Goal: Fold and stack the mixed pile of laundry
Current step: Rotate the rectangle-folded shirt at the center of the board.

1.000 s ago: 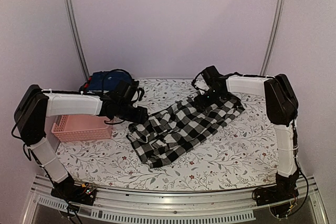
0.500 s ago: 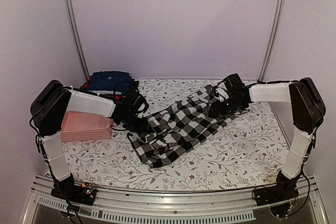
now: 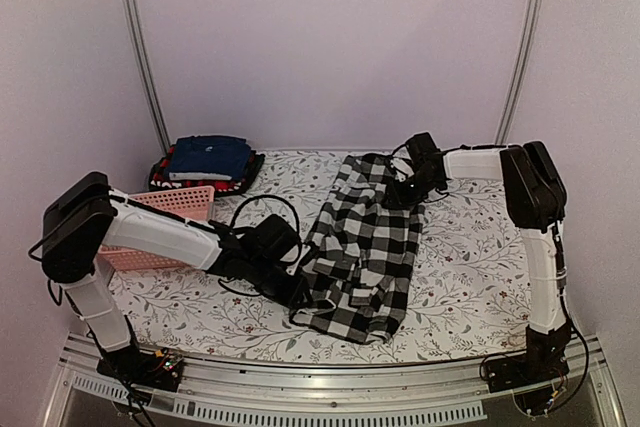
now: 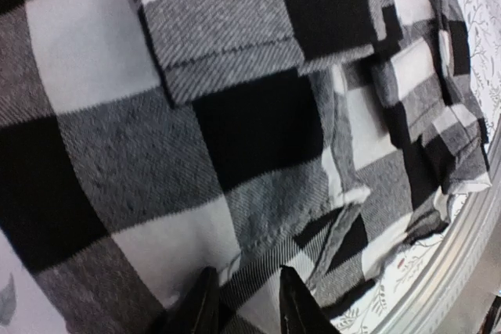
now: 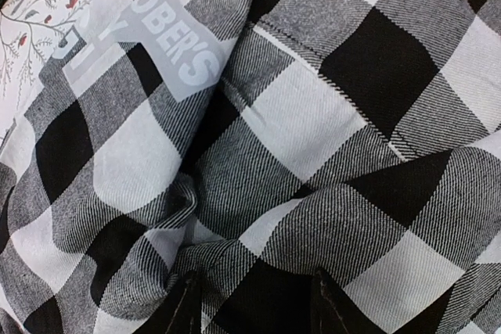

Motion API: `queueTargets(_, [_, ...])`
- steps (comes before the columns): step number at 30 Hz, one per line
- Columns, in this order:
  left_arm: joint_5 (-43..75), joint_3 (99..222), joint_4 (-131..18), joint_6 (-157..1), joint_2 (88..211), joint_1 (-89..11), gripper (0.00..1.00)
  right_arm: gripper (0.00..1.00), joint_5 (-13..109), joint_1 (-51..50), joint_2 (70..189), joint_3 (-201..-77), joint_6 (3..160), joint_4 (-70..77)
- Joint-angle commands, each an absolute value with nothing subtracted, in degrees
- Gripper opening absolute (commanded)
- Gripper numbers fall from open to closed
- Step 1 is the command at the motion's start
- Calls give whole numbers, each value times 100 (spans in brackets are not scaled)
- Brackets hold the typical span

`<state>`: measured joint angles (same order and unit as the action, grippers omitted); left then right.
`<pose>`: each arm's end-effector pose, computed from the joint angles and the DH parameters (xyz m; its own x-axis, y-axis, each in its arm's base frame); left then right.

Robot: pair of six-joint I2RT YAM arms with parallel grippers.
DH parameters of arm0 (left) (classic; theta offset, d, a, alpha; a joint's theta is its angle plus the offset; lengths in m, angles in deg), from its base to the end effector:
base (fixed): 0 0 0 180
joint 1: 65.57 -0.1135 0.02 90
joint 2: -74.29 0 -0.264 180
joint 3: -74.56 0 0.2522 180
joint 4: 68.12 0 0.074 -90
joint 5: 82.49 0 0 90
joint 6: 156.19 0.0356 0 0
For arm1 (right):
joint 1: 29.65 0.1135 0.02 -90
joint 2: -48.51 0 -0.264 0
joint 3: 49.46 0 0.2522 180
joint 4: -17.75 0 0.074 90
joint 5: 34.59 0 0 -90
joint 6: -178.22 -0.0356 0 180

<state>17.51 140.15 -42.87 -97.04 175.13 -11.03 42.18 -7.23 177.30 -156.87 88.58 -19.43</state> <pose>0.1860 -0.2718 0.1323 -0.8703 0.3514 -0.3453 0.4723 0.7942 -0.3823 0.4378 0.1894 0.1346 -0.7857 -0.3308 -0.5228 -0.4866 0.8523 0.1920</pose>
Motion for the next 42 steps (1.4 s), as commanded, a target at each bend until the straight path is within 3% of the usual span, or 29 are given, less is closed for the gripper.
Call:
queueTargets(1, [2267,13781,-4044,-9627,16834,-1149,29,46,4138,-642,18418,-16547,9663,-2487])
queueTargets(5, [2121,13734,-4212,-9514,16292,-1622,31,49,4005,-592,17981,-16523,9762,-2521])
queueTargets(9, [2058,13754,-4691,-9521,16205,-2133,35,54,3800,-592,16816,-15426,9500,-1991])
queueTargets(14, [1795,14555,-4891,-9071,17117,-2254,36,56,3499,-589,15604,-14223,8696,-1537])
queueTargets(18, [1498,15417,-4580,-8853,17982,-2259,33,55,3130,-566,15304,-13280,8180,-1281])
queueTargets(25, [1282,15779,-4263,-8680,18760,-2191,22,50,2823,-451,15758,-12527,7848,-560])
queueTargets(31, [1375,15161,-4538,-9111,18769,-1976,7,47,3065,-513,16952,-13472,8134,-830])
queueTargets(35, [1527,14717,-4883,-9437,18594,-1877,6,46,3021,-529,17483,-14132,8296,-1128])
queueTargets(37, [1483,14578,-4951,-9482,18415,-1871,7,46,2971,-530,17450,-14174,8343,-1234])
queueTargets(42, [1413,14207,-5039,-9511,17573,-1880,27,53,2712,-530,16278,-13457,8303,-1212])
